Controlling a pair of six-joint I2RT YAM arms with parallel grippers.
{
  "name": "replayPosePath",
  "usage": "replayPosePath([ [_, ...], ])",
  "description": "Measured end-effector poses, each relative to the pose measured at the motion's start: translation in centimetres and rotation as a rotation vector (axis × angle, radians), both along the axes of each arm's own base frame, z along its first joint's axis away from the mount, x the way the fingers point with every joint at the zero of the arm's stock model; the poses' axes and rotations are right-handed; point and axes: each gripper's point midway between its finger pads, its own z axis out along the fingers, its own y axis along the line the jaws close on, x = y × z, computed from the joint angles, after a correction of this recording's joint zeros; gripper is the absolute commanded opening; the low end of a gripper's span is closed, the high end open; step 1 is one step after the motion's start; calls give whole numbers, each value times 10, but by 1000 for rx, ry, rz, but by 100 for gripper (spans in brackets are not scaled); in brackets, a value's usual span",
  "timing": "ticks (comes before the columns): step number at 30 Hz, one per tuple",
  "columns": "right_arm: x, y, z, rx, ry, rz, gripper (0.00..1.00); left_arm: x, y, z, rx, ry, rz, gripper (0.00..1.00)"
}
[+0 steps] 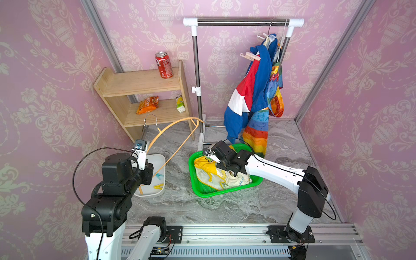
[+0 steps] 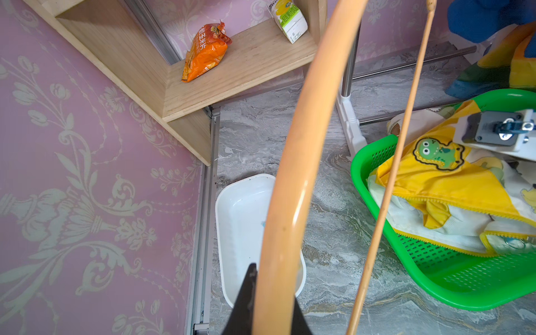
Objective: Remove the clothespins securing jackets to the hanger
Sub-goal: Remove the jacket from the hanger.
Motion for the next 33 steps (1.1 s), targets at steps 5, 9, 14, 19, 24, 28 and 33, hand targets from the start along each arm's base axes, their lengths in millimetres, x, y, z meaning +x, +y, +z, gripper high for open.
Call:
replayPosePath([
  [5, -21, 10, -31, 37, 149, 12, 0, 2, 0, -2, 2, 10, 2, 0],
  [9, -32, 16, -76, 19, 311, -11, 0, 6, 0, -5, 2, 28, 2, 0],
  [14, -39, 17, -120, 25, 479, -76, 0, 10, 0, -7, 3, 41, 1, 0],
  [19, -35, 15, -118, 123, 559, -142, 16, 10, 0, -7, 9, 39, -2, 0],
  [24, -27, 10, -115, 199, 624, -215, 62, 11, 1, -7, 11, 39, -2, 0],
  [28, -23, 10, -98, 247, 645, -259, 99, 13, 1, -11, 15, 44, -2, 0],
  [33, -20, 12, -36, 358, 607, -270, 99, 19, 1, -14, 18, 45, -4, 0],
])
